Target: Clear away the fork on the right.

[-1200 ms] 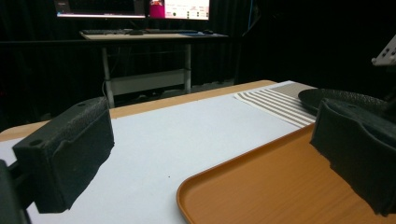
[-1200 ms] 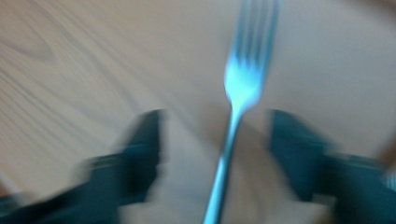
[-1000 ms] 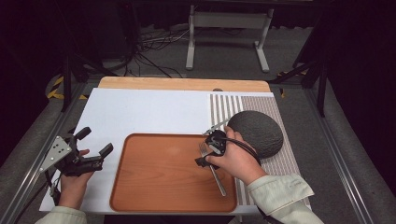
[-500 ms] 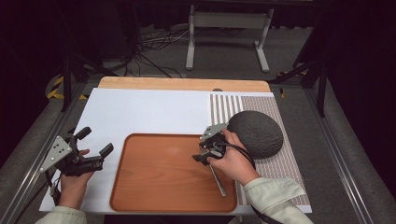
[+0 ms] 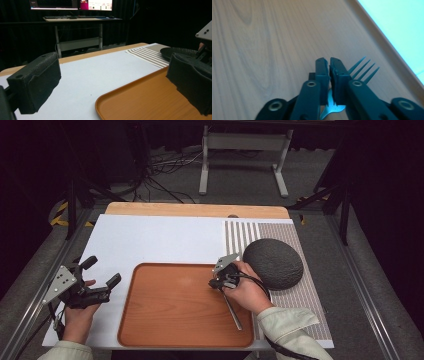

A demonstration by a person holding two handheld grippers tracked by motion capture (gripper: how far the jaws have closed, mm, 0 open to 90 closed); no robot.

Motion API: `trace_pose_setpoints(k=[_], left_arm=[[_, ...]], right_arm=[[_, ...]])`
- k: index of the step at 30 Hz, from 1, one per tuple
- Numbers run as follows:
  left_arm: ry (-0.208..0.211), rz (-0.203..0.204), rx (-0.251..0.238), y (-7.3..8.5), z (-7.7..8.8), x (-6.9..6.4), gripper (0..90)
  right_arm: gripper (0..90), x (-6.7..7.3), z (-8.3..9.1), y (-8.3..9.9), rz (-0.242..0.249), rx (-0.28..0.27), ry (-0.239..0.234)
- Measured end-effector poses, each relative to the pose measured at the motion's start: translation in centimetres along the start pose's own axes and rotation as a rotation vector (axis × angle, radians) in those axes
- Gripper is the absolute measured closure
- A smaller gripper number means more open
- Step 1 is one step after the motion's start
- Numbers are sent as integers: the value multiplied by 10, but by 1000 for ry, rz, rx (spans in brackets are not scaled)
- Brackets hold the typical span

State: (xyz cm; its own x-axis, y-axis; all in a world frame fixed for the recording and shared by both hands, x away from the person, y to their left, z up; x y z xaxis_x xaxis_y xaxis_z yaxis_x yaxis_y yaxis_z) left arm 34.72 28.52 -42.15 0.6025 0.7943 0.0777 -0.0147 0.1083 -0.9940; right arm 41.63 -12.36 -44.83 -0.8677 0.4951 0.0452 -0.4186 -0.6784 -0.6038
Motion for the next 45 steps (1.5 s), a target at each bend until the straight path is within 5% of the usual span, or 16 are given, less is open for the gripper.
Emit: trace_pose_setpoints(k=[17,45], left_arm=[[-1,2,-3,0,0,0,2],[0,1,-2,0,0,0,2]], right_arm=[[900,-4,-5,3,8,27,28],[900,-28,11,18,-56,50,115]])
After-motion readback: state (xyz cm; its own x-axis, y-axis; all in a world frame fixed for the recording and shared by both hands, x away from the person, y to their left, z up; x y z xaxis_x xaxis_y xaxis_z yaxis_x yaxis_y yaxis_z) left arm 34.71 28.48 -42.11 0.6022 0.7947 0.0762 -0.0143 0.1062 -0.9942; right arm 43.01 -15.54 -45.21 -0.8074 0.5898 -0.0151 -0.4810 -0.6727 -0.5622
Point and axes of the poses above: each handheld gripper's, and its own axes: z roughly backward along the jaws, y roughly out of its underside, x roughly to its left, the point moved 2 cm from there along -z, roughly forward along the jaws, and after that the axes turned 6 degrees about -z, right-handed, at the moved point
